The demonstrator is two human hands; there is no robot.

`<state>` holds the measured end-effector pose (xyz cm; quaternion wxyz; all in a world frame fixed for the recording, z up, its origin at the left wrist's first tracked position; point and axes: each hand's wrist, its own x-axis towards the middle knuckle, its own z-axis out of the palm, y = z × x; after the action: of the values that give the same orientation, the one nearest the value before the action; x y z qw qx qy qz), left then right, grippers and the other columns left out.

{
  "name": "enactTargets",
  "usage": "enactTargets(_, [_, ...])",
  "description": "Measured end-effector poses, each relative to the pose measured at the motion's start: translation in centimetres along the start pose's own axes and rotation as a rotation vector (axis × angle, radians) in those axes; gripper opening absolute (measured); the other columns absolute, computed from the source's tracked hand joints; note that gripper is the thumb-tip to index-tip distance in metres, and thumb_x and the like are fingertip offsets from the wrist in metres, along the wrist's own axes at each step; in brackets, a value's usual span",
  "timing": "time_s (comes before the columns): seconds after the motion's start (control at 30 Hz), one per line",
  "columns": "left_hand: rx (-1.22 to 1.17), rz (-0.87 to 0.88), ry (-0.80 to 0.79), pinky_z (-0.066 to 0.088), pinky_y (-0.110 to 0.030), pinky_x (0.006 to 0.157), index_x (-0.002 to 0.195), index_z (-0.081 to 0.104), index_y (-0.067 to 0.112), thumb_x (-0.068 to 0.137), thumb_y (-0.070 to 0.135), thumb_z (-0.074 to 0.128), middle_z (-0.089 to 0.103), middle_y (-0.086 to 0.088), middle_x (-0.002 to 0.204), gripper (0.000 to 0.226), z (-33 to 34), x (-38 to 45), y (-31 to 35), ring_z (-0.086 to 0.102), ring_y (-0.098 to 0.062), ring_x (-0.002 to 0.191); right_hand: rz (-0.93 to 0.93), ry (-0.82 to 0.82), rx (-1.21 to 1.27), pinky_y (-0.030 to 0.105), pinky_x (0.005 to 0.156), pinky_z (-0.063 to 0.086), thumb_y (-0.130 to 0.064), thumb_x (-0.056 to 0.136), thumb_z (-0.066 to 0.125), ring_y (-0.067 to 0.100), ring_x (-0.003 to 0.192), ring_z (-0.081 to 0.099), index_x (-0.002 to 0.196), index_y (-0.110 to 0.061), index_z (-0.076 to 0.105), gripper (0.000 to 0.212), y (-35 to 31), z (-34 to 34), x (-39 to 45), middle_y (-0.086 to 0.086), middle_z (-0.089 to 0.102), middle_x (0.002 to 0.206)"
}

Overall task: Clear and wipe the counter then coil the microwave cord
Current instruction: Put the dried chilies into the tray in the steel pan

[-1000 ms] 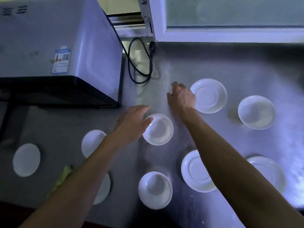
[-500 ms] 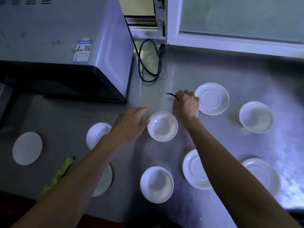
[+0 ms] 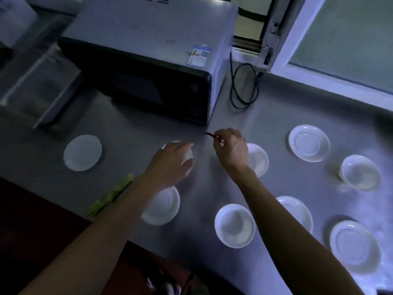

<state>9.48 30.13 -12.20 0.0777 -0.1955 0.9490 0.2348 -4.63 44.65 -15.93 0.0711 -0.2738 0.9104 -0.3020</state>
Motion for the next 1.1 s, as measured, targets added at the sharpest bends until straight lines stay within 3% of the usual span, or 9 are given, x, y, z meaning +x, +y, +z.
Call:
enactTargets(0.2, [0.001, -0.069, 0.002, 0.035, -0.041, 0.11, 0.148, 0.037, 0.031, 0.097, 0.042, 0.051, 0.043, 0.006, 0.151, 0.054, -3.3, -6.2, -9.4, 0.036, -0.018, 0.139, -0.097, -0.06, -0.028, 0.041, 0.082, 0.049, -0.014, 0.087, 0.065, 0.034, 0.098, 0.06, 0.1, -0.014, 0.074, 0.016, -9.3, 4.9, -3.2, 0.009, 0.07, 0.102])
enactTargets(0.37, [0.002, -0.099, 0.038, 0.034, -0.04, 0.108, 0.15, 0.036, 0.026, 0.098, 0.048, 0.047, 0.043, 0.004, 0.152, 0.057, -7.3, -12.7, -18.0, 0.037, -0.019, 0.138, -0.182, -0.039, -0.061, 0.039, 0.07, 0.049, -0.009, 0.085, 0.068, 0.034, 0.086, 0.062, 0.086, -0.01, 0.074, 0.006, -18.7, 8.6, -6.6, 0.009, 0.069, 0.086])
enactTargets(0.53, [0.013, -0.146, 0.13, 0.038, -0.042, 0.106, 0.146, 0.042, 0.027, 0.096, 0.045, 0.051, 0.046, 0.002, 0.149, 0.053, -12.3, -18.8, -26.4, 0.042, -0.023, 0.133, -0.28, -0.051, -0.075, 0.039, 0.073, 0.051, -0.014, 0.087, 0.067, 0.031, 0.089, 0.062, 0.09, -0.015, 0.073, 0.007, -28.8, 12.5, -8.5, 0.005, 0.068, 0.09])
enactTargets(0.67, [-0.007, -0.223, 0.164, 0.032, -0.041, 0.112, 0.148, 0.038, 0.027, 0.098, 0.044, 0.049, 0.042, 0.001, 0.152, 0.054, -15.4, -23.2, -32.2, 0.036, -0.023, 0.138, -0.379, -0.067, -0.101, 0.035, 0.069, 0.047, -0.016, 0.085, 0.07, 0.032, 0.089, 0.063, 0.094, -0.017, 0.075, 0.01, -35.8, 15.5, -9.6, 0.007, 0.067, 0.091])
enactTargets(0.93, [-0.111, -0.372, 0.264, 0.026, -0.04, 0.116, 0.152, 0.033, 0.023, 0.101, 0.042, 0.044, 0.035, 0.0, 0.157, 0.056, -18.1, -28.2, -39.6, 0.03, -0.02, 0.143, -0.521, -0.136, -0.118, 0.036, 0.069, 0.054, -0.018, 0.087, 0.068, 0.026, 0.087, 0.063, 0.095, -0.02, 0.076, 0.011, -44.9, 21.2, -9.2, 0.002, 0.067, 0.091])
enactTargets(1.1, [-0.101, -0.407, 0.232, 0.027, -0.042, 0.116, 0.152, 0.032, 0.024, 0.101, 0.042, 0.042, 0.034, 0.003, 0.157, 0.055, -19.1, -27.9, -44.0, 0.029, -0.018, 0.143, -0.586, -0.184, -0.078, 0.037, 0.071, 0.052, -0.014, 0.087, 0.068, 0.026, 0.087, 0.062, 0.093, -0.017, 0.076, 0.01, -48.3, 25.4, -7.2, 0.003, 0.07, 0.089])
